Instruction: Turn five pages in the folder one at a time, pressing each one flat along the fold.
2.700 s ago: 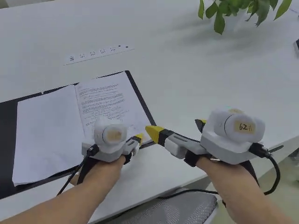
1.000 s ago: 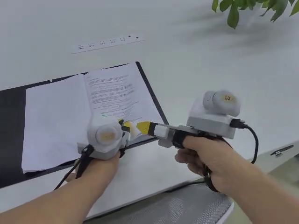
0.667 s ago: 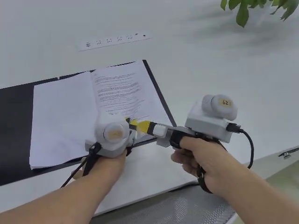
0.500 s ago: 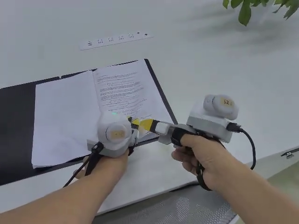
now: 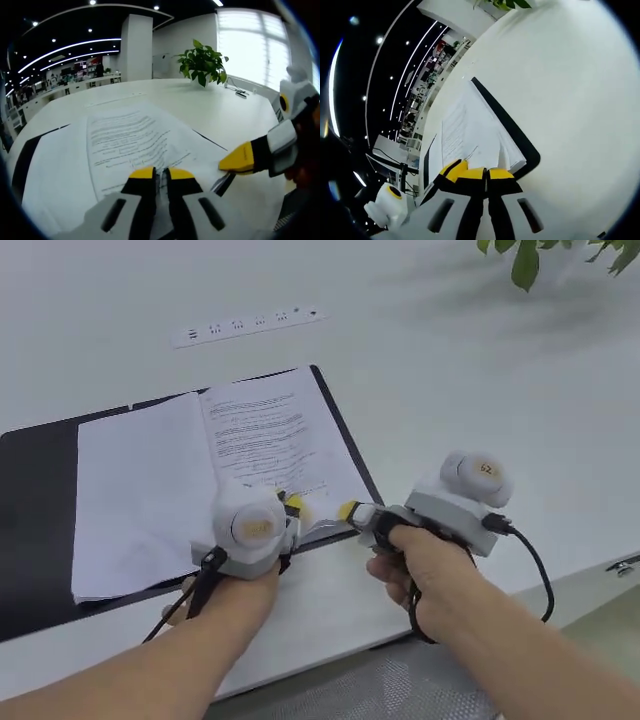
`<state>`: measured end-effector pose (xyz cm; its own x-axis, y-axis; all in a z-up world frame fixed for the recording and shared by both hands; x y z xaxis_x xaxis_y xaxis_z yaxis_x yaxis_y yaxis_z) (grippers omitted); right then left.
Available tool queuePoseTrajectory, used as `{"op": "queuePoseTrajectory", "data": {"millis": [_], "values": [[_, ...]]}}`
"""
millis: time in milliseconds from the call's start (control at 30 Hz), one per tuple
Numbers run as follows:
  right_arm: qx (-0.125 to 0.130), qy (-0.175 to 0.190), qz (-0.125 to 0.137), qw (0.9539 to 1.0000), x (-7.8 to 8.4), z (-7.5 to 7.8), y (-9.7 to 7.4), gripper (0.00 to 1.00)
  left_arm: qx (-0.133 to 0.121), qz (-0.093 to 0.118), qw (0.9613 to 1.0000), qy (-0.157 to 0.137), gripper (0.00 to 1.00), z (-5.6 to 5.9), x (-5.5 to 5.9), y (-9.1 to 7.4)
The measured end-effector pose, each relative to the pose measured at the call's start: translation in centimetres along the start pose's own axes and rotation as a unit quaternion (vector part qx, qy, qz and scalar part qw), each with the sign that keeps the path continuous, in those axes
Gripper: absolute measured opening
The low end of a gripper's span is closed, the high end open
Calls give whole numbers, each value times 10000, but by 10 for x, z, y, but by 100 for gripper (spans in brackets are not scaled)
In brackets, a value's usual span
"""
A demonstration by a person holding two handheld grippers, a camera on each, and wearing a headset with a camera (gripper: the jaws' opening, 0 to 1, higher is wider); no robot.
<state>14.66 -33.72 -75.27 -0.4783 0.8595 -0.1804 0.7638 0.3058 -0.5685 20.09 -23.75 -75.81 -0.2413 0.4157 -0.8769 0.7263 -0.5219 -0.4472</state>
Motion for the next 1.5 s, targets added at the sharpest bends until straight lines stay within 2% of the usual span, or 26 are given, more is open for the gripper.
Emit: {"op": "queuePoseTrajectory", "data": {"millis": [100,167,233,267,300,333,367,433,500,567,667,733,900,1067,1133,1167,1233,1300,1500], "values": [[-66,5,67,10000,1,-5,-4,0,43,-12,9999,-91,8,-1,0,0],[-168,-38,147,9997,0,-11,-8,0,171,-94,9994,-290,10,-1,-3,0],[-232,-92,220,9994,-2,-14,-11,0,416,-212,9980,-419,15,1,-7,-2],[-265,-129,245,9993,-2,-16,-12,0,444,-266,9979,-401,18,0,-8,-3],[-286,-182,255,9991,-2,-19,-14,0,396,-309,9974,-514,21,-3,-8,-7],[-331,-225,265,9988,-2,-22,-16,0,350,-294,9974,-561,21,-8,-9,-12],[-378,-236,274,9986,-2,-24,-18,0,342,-269,9975,-562,17,-10,-9,-16],[-479,-320,299,9979,-1,-31,-21,0,252,-254,9985,-425,15,-16,-13,-25],[-618,-436,316,9966,1,-40,-25,0,154,10,9985,-530,21,-25,-22,-36],[-740,-539,338,9952,2,-50,-28,0,97,35,9987,-504,21,-33,-27,-47],[-927,-621,332,9932,6,-62,-31,0,-61,182,9988,-448,21,-44,-33,-62],[-1122,-640,309,9911,9,-72,-31,0,-282,281,9984,-403,21,-55,-36,-75],[-1404,-677,223,9875,19,-96,-32,0,-658,397,9961,-423,21,-80,-38,-103],[-1659,-773,50,9831,37,-119,-30,0,-1085,481,9917,-495,21,-108,-37,-135],[-1719,-824,-23,9817,45,-127,-30,0,-1182,522,9902,-535,21,-117,-36,-146],[-1767,-854,-50,9805,48,-130,-29,0,-1252,503,9894,-534,21,-120,-35,-151],[-1814,-916,-128,9791,57,-138,-28,0,-1364,613,9865,-663,22,-128,-36,-162],[-1867,-967,-206,9774,64,-144,-26,0,-1499,592,9849,-638,22,-135,-35,-171],[-1909,-1143,-393,9741,85,-155,-20,0,-1659,580,9824,-632,22,-147,-25,-192]]}}
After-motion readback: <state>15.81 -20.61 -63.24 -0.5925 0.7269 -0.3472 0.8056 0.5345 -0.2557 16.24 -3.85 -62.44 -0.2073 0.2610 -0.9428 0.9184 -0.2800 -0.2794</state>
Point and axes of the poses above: the centre of the closed fingertips' face, and the gripper's own axes: y roughly forward along the fingers, z roughly to its right, x roughly out of its underside, the point moved 5 cm from there along -y, roughly backward along the fingers, and after that the axes turned 15 degrees about y, right-handed, at the moved point
